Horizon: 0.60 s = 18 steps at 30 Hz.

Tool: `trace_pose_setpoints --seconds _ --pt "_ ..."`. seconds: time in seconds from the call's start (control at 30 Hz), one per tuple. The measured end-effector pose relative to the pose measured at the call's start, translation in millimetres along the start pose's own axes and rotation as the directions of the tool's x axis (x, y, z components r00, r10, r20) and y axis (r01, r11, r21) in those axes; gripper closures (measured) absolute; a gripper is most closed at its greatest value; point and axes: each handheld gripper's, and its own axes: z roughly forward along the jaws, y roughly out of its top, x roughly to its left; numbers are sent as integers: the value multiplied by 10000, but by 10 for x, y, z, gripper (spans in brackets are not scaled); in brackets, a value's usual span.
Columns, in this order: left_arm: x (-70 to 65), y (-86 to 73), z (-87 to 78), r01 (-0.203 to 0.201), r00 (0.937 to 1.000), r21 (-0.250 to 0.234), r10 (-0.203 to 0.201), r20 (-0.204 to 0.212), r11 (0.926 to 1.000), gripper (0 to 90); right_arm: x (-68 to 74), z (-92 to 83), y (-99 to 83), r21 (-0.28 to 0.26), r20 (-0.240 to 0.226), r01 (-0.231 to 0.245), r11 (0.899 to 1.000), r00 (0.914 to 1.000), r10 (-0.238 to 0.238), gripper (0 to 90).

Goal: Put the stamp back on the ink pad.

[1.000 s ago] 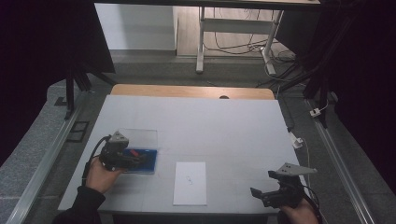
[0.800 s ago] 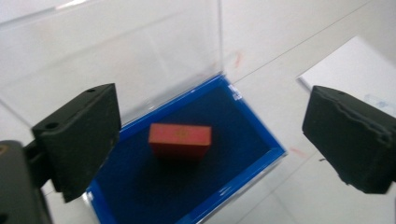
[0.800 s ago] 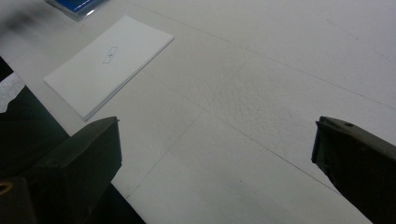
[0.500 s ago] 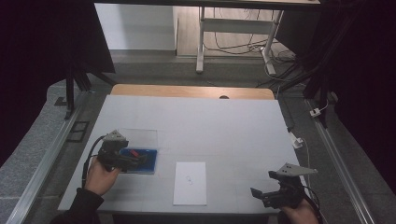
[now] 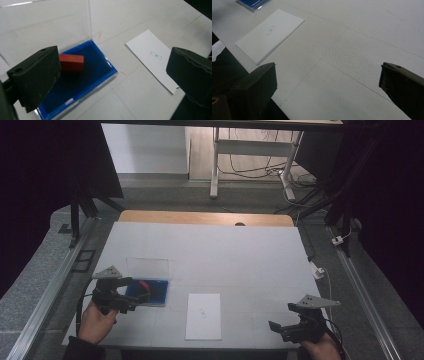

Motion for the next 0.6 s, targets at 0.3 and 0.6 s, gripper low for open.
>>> trace_pose_setpoints --seconds 0.3,0.6 --pt "-106 -159 -191 -82 10000 -247 81 -50 9997 0 -12 -3 -2 -65 -47 -126 9999 9999 126 14" --pt "-200 -327 -319 -318 9987 -264 307 -399 9991 0 -28 -12 -4 -154 63 -315 9994 9995 316 0"
